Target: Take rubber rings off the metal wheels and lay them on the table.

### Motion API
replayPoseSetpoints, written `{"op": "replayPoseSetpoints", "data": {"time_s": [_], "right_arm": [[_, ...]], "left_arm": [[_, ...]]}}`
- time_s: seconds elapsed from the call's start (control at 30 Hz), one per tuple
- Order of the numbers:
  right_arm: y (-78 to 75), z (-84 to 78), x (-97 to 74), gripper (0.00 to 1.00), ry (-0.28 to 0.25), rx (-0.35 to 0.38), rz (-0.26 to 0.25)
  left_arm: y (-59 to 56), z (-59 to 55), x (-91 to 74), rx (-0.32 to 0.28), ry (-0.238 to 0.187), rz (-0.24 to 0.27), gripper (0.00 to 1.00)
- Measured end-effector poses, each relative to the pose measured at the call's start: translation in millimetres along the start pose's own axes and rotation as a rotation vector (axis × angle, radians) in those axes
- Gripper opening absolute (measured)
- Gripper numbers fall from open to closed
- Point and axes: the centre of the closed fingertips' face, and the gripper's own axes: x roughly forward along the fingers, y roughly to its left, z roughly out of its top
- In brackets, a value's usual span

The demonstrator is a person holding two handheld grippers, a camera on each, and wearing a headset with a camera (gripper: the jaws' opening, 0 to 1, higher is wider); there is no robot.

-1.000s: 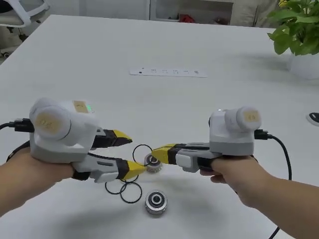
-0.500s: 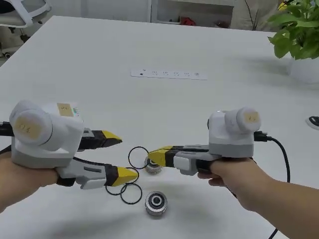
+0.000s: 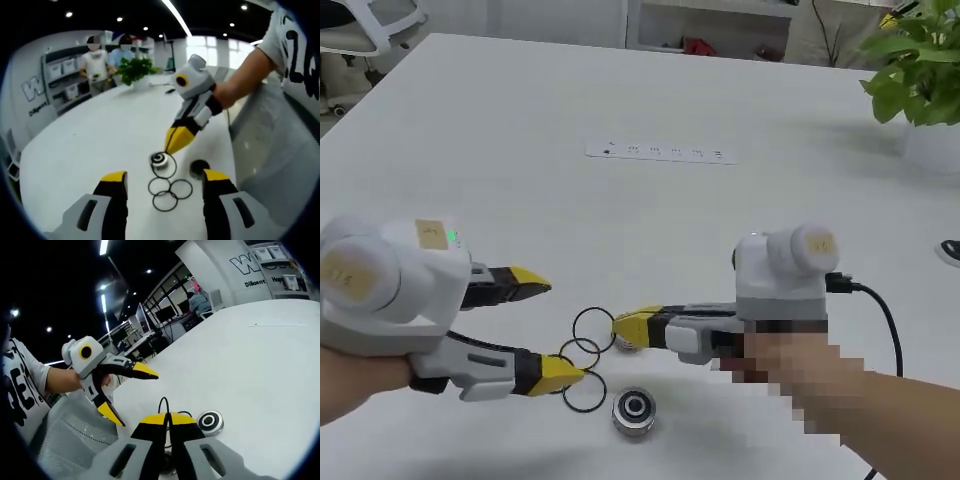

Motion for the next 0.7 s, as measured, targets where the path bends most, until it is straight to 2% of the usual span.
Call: {"op": "replayPoseSetpoints", "data": {"time_s": [0.2,0.7], "right_arm": [[0.9,-6.8,1.8,0.00,0.020,0.018,0.003],[-8.7,-25.8,5.4,0.00,0.070,0.077,-0.015]], "left_arm": [[-0.7,-2.4,-3.9,-0.001,0.000,0.006,0.62],[1.3,-8.3,-7.9,-0.017,0.001,0.020,0.62]]}}
